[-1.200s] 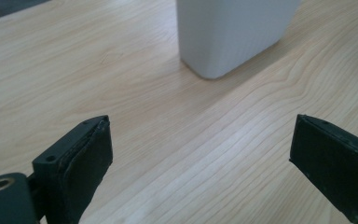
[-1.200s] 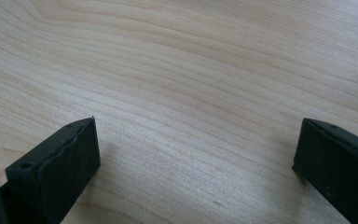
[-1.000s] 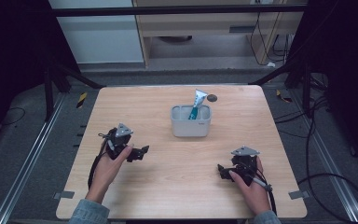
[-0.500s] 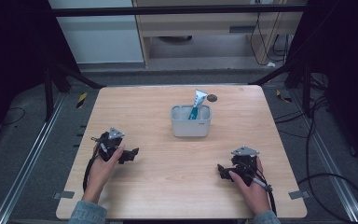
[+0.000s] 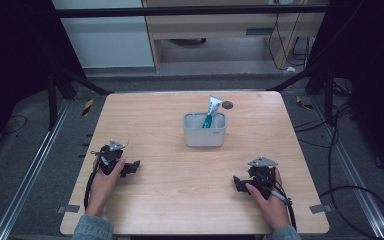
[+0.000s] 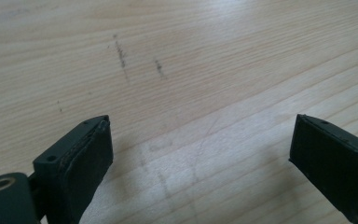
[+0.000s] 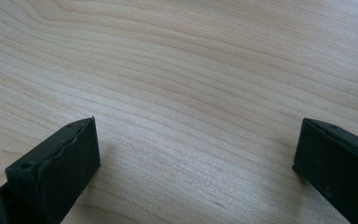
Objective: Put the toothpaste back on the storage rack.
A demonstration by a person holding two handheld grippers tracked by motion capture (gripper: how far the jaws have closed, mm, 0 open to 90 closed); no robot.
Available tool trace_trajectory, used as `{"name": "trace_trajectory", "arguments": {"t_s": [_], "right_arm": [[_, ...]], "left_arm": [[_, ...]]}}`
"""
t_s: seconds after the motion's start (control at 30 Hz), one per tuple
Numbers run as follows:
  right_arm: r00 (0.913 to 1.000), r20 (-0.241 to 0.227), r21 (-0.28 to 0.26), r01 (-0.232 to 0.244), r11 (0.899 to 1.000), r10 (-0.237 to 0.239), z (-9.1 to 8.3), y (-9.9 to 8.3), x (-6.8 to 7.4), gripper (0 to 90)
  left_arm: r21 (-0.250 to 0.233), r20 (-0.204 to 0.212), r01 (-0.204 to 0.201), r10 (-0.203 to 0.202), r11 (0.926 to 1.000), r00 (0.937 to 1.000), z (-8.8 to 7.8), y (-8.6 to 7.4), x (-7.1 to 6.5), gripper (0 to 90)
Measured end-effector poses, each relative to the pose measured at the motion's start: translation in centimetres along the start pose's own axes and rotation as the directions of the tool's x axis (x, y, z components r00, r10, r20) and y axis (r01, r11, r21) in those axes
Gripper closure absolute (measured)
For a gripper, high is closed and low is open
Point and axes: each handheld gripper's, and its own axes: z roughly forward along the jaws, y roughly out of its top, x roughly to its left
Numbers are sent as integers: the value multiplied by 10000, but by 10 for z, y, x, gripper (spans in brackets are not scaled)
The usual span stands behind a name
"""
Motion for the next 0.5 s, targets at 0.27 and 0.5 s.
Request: {"name": "trace_trajectory", "arguments": {"t_s": [0.27,0.5], "right_arm": [[10000,35,-15,11,10000,-11,0,0,0,4],[10000,37,-15,15,10000,-15,0,0,0,4]], "left_arm": [[-513,107,-92,98,9986,9999,6,-5,4,15],[-473,97,-64,68,9989,9999,7,-5,4,0]]}}
